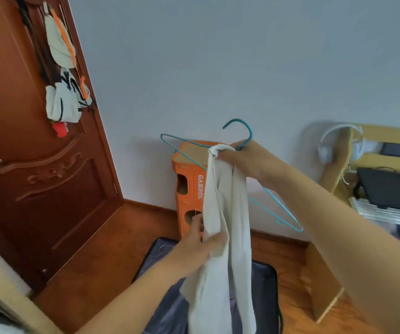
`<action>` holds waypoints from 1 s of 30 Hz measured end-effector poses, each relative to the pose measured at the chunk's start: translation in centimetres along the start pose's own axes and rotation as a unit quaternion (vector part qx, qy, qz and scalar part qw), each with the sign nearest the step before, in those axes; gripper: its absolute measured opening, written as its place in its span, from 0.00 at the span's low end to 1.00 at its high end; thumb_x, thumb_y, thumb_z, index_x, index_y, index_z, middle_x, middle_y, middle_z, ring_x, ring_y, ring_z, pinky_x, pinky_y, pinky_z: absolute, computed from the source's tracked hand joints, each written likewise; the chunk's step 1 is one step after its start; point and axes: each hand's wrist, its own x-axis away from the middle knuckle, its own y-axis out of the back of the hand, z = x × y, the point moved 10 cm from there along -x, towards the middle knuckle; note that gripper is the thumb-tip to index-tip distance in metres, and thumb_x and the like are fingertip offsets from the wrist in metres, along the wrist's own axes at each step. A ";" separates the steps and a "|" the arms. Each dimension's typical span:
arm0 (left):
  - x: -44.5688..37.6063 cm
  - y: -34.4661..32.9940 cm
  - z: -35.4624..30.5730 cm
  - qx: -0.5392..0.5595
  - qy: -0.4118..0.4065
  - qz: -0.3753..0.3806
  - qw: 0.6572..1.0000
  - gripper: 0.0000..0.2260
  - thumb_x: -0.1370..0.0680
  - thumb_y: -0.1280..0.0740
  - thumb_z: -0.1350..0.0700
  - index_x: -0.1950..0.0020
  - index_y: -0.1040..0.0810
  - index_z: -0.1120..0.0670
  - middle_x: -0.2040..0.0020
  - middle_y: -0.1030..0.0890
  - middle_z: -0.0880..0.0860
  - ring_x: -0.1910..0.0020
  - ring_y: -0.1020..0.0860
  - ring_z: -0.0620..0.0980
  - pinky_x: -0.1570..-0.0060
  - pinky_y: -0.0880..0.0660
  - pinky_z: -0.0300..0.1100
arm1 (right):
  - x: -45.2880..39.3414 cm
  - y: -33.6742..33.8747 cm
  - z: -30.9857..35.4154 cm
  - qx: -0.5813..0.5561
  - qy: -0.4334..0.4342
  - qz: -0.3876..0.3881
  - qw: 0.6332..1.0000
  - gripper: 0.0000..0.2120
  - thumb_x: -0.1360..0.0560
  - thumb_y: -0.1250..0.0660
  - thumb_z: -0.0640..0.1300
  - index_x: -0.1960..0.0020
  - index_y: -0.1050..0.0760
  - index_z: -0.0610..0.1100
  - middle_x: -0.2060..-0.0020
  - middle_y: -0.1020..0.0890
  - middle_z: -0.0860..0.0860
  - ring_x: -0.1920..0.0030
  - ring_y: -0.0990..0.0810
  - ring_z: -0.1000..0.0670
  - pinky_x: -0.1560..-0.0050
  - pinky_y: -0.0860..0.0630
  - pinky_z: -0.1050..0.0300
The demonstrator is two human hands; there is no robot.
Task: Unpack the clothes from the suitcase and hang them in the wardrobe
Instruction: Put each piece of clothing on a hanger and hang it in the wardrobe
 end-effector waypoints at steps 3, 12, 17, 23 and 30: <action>-1.6 3.0 0.9 -0.054 0.017 -0.103 0.993 0.10 0.21 0.37 0.58 0.47 0.17 0.49 0.53 0.14 0.54 0.55 0.17 0.51 0.53 0.18 0.50 | 0.3 3.7 -0.3 0.025 -0.002 -0.032 0.999 0.16 0.26 0.28 0.53 0.68 0.25 0.48 0.73 0.28 0.57 0.71 0.30 0.57 0.67 0.34 0.61; -4.9 18.1 -15.0 -0.257 0.033 -0.179 0.949 0.11 0.29 0.32 0.55 0.54 0.19 0.63 0.60 0.21 0.58 0.64 0.24 0.56 0.65 0.24 0.46 | 1.6 14.0 -5.8 0.125 -0.088 -0.094 0.984 0.19 0.22 0.31 0.52 0.67 0.31 0.46 0.76 0.35 0.52 0.74 0.38 0.51 0.72 0.40 0.59; -6.1 19.5 -16.8 -0.187 0.088 -0.228 0.952 0.03 0.23 0.32 0.63 0.55 0.25 0.60 0.65 0.22 0.58 0.71 0.22 0.55 0.73 0.24 0.41 | 1.9 15.1 -4.4 0.088 -0.057 -0.106 0.989 0.16 0.23 0.29 0.52 0.64 0.26 0.45 0.75 0.35 0.52 0.74 0.38 0.52 0.73 0.41 0.60; -7.4 14.7 -9.8 0.187 0.064 -0.282 0.939 0.11 0.22 0.41 0.70 0.51 0.21 0.59 0.57 0.18 0.61 0.66 0.20 0.54 0.76 0.22 0.46 | 5.0 8.7 -10.5 0.048 -0.103 -0.067 0.991 0.17 0.21 0.32 0.49 0.67 0.28 0.45 0.76 0.30 0.52 0.77 0.33 0.54 0.74 0.37 0.61; -8.4 10.9 -3.2 -0.315 0.131 -0.078 0.937 0.13 0.25 0.30 0.62 0.42 0.27 0.55 0.49 0.23 0.57 0.57 0.24 0.52 0.64 0.24 0.43 | 9.1 5.0 -19.1 -0.079 -0.210 -0.147 0.963 0.11 0.21 0.31 0.46 0.57 0.20 0.39 0.64 0.18 0.44 0.65 0.20 0.47 0.65 0.25 0.56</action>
